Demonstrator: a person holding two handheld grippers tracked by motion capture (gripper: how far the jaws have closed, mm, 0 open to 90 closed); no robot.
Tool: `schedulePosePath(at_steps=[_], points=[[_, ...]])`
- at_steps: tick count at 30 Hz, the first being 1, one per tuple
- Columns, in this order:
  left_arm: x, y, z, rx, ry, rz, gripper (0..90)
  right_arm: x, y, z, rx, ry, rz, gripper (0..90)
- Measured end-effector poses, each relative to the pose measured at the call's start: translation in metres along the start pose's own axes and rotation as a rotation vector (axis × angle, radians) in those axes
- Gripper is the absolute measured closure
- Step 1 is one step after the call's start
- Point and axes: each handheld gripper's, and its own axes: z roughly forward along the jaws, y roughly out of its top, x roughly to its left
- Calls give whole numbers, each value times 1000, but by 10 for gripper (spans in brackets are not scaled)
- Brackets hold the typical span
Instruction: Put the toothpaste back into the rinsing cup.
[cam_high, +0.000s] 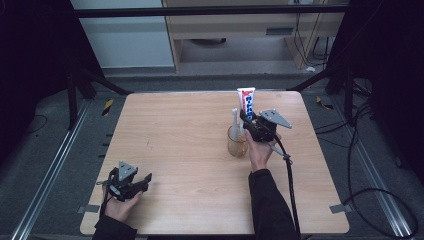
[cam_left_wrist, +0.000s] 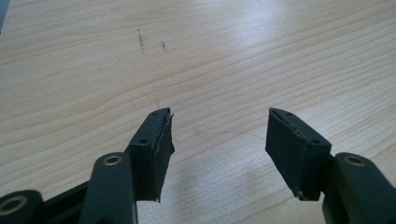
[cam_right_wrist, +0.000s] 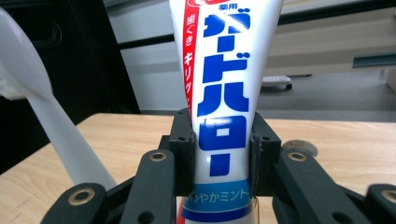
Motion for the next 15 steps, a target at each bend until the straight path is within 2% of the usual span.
schedulePosePath(at_steps=[6, 15], points=[[0, 0, 0, 0, 0, 1, 401, 3, -7, 5, 21, 0, 1, 678], [-1, 0, 0, 1, 0, 4, 401, 0, -13, 6, 60, 3, 3, 663]])
